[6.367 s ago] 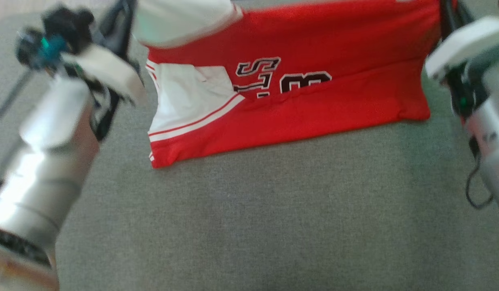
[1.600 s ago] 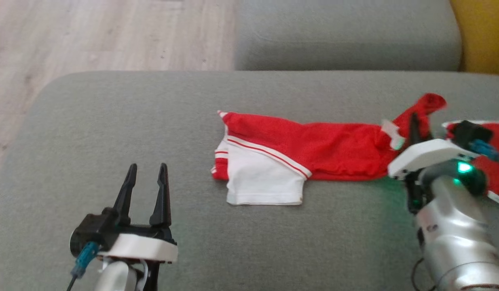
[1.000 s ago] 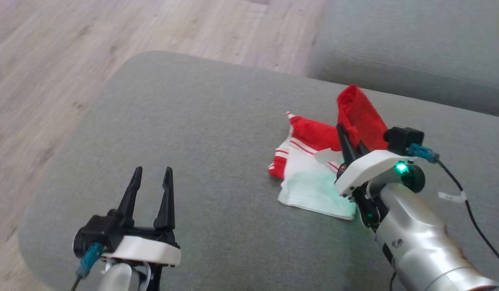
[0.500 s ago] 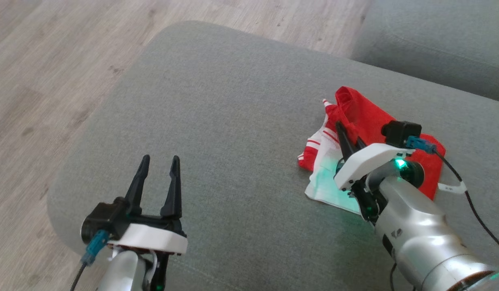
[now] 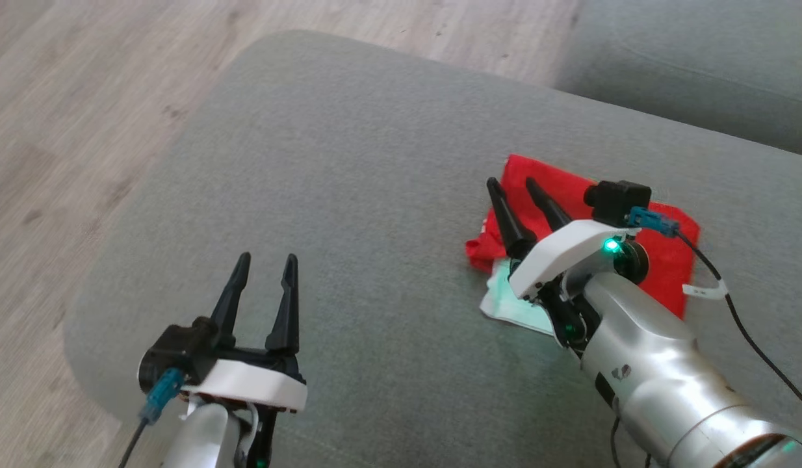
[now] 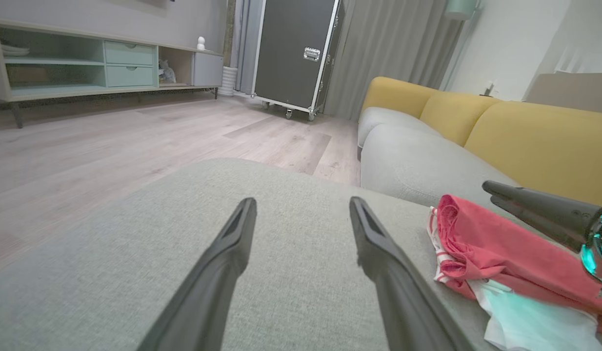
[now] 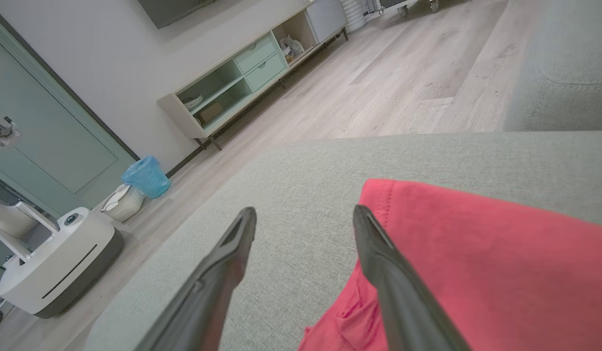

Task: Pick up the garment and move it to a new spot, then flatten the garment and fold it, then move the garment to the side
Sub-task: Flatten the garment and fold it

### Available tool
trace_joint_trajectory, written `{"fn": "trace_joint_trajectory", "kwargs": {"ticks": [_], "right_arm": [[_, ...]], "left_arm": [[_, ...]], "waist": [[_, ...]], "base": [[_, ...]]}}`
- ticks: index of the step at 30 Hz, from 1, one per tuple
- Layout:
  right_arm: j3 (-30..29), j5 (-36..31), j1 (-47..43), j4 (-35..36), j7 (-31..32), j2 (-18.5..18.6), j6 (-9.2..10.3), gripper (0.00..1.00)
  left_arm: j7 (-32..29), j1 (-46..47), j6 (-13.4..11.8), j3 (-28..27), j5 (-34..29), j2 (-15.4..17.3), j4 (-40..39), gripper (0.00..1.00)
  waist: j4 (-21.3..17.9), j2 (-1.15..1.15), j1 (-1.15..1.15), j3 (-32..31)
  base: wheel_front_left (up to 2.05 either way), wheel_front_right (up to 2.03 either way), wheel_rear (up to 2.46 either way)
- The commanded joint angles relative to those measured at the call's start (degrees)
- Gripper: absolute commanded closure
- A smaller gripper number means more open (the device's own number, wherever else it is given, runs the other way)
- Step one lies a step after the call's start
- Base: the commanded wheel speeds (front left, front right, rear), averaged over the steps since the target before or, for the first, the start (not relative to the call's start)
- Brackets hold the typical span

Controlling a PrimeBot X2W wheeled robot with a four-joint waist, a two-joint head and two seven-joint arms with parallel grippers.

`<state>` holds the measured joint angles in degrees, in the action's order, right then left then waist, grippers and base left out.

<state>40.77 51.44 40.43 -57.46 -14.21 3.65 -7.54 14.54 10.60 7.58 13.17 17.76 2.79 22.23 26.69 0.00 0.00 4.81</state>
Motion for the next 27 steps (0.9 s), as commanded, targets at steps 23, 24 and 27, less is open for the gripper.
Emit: {"fn": "trace_joint_trajectory", "kwargs": {"ticks": [23,24,27], "right_arm": [[-33.5,-43.4,-18.2,23.8,-0.8,0.6,0.05,0.0],[-34.0,-44.0,-19.4,24.9,-0.8,0.4,0.05,0.0],[-34.8,-45.2,-22.6,28.1,-0.8,-0.2,0.05,0.0]], "left_arm": [[0.5,-1.1,-0.1,-8.6,-0.2,0.3,-5.8,0.0],[0.5,-1.6,-0.1,-8.9,0.0,0.3,-5.9,0.0],[0.5,-3.1,-0.1,-10.0,0.0,0.2,-6.5,0.0]], "waist": [[-21.4,0.0,0.0,-5.4],[-22.1,0.0,0.0,-5.5],[-23.8,0.0,0.0,-5.5]], "base": [[0.0,0.0,0.0],[0.0,0.0,0.0],[0.0,0.0,0.0]]}}
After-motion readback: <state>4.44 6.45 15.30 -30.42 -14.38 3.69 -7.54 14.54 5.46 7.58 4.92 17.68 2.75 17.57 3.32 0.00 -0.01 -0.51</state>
